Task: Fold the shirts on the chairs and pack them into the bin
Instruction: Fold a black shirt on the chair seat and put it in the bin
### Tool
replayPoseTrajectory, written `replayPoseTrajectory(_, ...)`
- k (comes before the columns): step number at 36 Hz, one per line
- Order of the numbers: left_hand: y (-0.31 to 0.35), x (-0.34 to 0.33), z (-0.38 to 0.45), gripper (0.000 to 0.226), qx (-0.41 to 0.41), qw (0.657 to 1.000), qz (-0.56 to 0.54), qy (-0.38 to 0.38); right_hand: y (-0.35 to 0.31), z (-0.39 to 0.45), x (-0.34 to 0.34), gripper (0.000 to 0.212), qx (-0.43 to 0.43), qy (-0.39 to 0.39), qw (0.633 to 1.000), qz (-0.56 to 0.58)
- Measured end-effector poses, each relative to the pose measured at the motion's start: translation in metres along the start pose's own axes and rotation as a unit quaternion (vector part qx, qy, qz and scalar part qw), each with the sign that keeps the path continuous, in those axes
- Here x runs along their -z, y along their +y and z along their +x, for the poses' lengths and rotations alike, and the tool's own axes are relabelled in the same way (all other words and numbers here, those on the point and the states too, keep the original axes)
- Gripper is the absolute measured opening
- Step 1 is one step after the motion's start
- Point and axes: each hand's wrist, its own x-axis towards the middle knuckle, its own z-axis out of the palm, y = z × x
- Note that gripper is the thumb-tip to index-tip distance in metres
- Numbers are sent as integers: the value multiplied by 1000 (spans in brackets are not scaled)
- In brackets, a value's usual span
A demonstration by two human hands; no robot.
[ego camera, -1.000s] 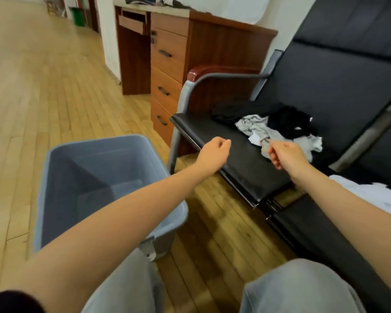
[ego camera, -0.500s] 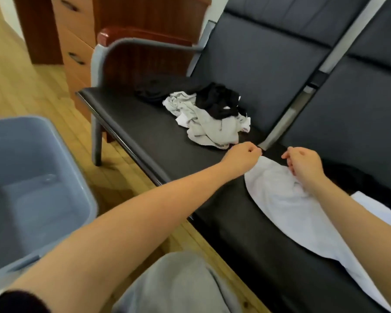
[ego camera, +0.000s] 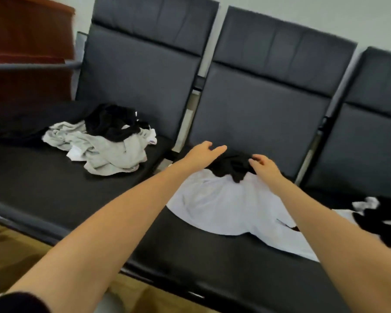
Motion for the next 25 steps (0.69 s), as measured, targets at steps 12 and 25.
replayPoseTrajectory(12,21,-32,-16,32,-71,994,-45,76,-10,-8,42,23,78,-28,996,12)
replayPoseTrajectory(25,216,43,-44,26,-138,903,-391,117,-174,-54,182,24,97,-51,866,488)
